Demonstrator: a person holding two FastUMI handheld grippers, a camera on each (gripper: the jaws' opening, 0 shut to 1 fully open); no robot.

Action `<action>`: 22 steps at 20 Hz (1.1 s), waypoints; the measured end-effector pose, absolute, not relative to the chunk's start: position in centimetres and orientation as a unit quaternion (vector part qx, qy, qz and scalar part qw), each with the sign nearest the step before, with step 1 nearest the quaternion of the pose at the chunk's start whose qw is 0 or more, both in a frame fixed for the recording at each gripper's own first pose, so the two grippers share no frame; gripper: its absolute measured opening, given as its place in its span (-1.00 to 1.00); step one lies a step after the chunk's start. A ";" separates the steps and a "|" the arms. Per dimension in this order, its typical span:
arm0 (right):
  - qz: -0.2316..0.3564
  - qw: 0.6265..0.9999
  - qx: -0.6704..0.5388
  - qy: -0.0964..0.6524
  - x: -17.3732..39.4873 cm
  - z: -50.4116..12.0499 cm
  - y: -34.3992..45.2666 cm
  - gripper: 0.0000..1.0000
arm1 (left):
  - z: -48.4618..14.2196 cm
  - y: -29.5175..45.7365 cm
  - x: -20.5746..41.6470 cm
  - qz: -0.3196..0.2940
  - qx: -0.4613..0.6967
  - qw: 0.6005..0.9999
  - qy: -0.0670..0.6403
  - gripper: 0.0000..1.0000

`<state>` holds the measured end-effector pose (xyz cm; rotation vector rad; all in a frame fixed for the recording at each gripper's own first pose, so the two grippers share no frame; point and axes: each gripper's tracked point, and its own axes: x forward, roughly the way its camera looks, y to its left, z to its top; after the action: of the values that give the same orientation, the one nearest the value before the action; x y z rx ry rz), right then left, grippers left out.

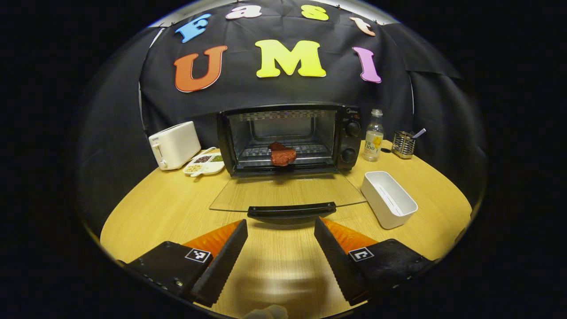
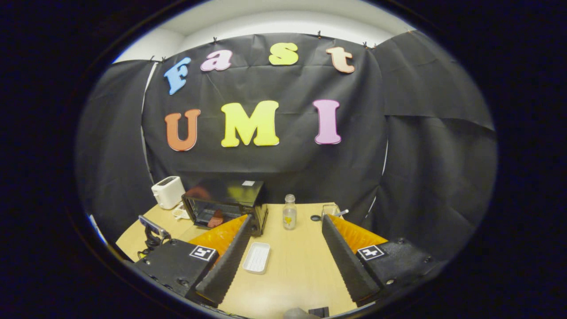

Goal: Open the electric oven with the left hand, put the food in, and close the electric oven.

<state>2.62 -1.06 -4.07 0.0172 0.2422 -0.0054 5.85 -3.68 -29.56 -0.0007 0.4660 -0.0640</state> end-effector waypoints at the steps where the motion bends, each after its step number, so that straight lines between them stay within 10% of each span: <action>1: -0.009 0.992 0.010 0.123 2.7 -4.0 -1.0 1.00 | -30.2 -3.9 6.2 -0.037 0.000 0.971 0.237 0.94; 22: -0.029 0.988 0.031 0.147 4.4 -6.2 -1.9 1.00 | -31.4 -3.7 9.6 -0.038 0.023 0.967 0.250 0.94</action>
<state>4.44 -1.89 -6.23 0.0628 0.2960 -0.0586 9.61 -3.71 -31.40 0.0470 0.5060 -0.0772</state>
